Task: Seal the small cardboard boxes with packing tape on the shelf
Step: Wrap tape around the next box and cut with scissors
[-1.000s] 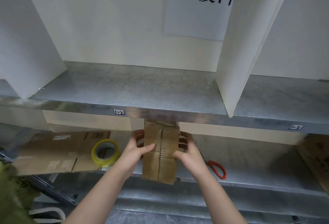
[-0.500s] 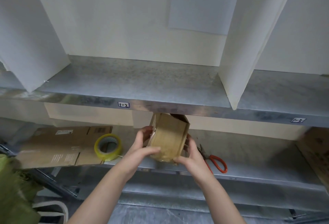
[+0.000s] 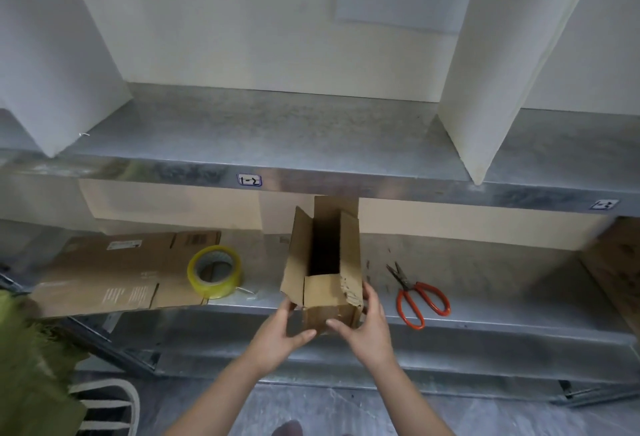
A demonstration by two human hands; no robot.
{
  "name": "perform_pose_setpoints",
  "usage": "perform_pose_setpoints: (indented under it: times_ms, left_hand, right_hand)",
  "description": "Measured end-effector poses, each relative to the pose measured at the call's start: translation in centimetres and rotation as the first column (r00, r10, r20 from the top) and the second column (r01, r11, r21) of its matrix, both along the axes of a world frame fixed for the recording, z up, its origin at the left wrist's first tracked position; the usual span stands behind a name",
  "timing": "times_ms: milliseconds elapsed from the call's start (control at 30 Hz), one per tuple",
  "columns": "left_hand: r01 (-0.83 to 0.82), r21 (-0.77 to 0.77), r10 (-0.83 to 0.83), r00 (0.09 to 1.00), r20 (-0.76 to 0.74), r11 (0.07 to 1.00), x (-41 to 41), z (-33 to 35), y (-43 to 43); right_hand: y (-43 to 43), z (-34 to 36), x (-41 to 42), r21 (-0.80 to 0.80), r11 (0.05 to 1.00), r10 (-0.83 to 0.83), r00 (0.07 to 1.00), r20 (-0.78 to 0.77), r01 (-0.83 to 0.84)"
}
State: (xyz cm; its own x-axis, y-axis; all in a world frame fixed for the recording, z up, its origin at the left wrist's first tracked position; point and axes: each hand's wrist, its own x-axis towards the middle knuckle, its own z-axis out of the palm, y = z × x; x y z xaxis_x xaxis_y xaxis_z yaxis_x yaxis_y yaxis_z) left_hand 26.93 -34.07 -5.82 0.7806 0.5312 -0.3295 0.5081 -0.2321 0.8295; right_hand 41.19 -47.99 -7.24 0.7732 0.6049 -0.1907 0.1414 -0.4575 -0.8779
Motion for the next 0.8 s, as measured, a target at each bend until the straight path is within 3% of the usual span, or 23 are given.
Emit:
perform_pose_setpoints:
  times_ms: [100, 200, 300, 400, 533, 700, 800]
  left_hand:
    - [0.139, 0.302, -0.109, 0.987, -0.115, 0.943, -0.8, 0.6, 1.9]
    - [0.336, 0.581, -0.203, 0.937, -0.283, 0.741, -2.0, 1.6, 4.3]
    - [0.441, 0.699, -0.273, 0.898, -0.346, 0.563, -2.3, 3.0, 5.8]
    - [0.466, 0.759, -0.3, 0.882, -0.362, 0.454, -1.0, 4.6, 5.1]
    - [0.461, 0.779, -0.351, 0.877, -0.327, 0.425, 3.3, 5.4, 0.2]
    - [0.425, 0.718, -0.449, 0.876, -0.174, 0.551, 10.8, 4.6, -12.8]
    - [0.44, 0.698, -0.509, 0.851, -0.125, 0.565, 15.3, 4.2, -20.6]
  right_hand:
    - [0.2, 0.1, 0.0, -0.007, 1.0, 0.021, 0.999, 0.035, -0.021]
    - [-0.6, 0.6, -0.4, 0.007, 0.999, 0.04, 0.999, 0.009, -0.04]
    - [-2.2, 1.3, -1.0, 0.076, 0.997, 0.009, 1.0, -0.015, -0.008]
    - [-5.5, 2.3, -0.2, 0.156, 0.986, -0.064, 0.998, -0.015, 0.066]
    - [-12.7, 4.1, 3.0, 0.216, 0.966, -0.148, 0.989, 0.007, 0.143]
    - [-24.2, 5.0, 7.8, 0.216, 0.953, -0.228, 0.973, 0.041, 0.214]
    - [-30.6, 5.5, 10.8, 0.188, 0.952, -0.252, 0.967, 0.041, 0.241]
